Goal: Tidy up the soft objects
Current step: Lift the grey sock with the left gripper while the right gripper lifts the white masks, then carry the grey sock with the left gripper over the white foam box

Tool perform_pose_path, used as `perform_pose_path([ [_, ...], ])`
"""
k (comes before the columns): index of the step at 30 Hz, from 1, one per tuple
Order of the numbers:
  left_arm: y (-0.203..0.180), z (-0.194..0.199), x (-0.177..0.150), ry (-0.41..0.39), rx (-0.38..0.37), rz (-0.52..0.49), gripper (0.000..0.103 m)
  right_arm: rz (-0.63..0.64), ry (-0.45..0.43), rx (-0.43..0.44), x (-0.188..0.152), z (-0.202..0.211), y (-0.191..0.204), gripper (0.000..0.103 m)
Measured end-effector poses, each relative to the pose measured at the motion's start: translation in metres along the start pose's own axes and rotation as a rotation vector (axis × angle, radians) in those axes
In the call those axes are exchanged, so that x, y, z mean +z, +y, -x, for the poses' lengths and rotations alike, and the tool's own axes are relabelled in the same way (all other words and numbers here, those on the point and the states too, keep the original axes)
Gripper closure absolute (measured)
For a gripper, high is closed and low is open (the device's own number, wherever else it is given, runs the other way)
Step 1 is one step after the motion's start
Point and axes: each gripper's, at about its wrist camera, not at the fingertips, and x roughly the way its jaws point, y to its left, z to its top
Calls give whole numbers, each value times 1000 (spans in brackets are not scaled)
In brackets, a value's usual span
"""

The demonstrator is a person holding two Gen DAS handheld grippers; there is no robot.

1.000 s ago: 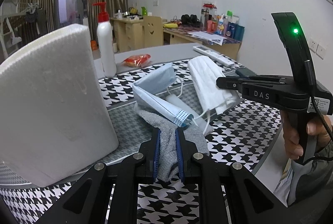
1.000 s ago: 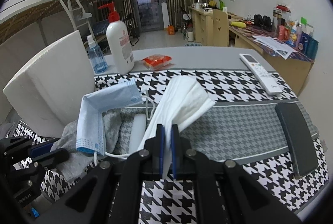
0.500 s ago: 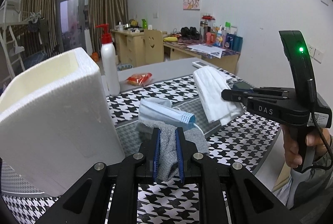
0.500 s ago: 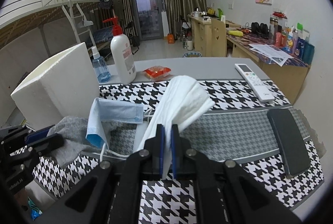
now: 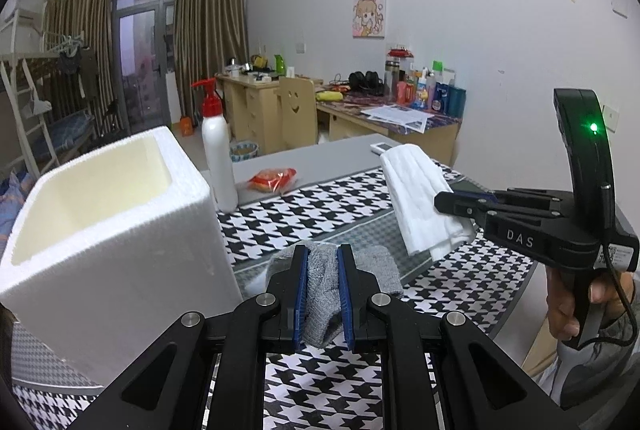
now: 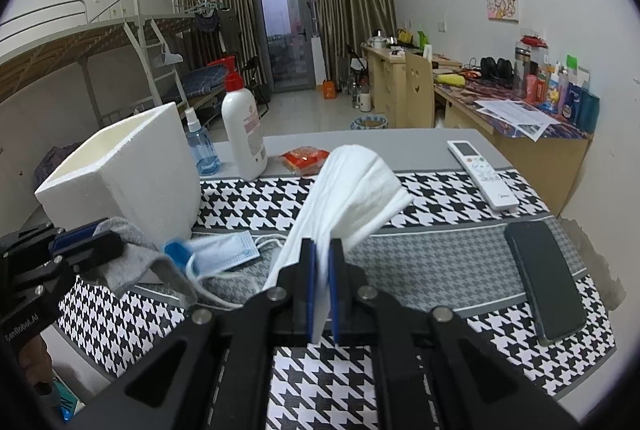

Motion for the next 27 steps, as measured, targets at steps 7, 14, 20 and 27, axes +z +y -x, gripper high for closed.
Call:
perform_pose_path([
  [7, 1, 6, 11, -27, -2, 6, 88, 3, -25, 3, 3, 8, -1, 94],
  [14, 0, 12, 21, -61, -5, -4, 88, 8, -51, 1, 6, 16, 0, 94],
  [20, 2, 18, 30, -83, -7, 0, 87, 12, -73, 1, 10, 23, 1, 94],
  [27, 2, 21, 42, -108, -8, -2, 88, 20, -96, 1, 12, 30, 3, 94],
])
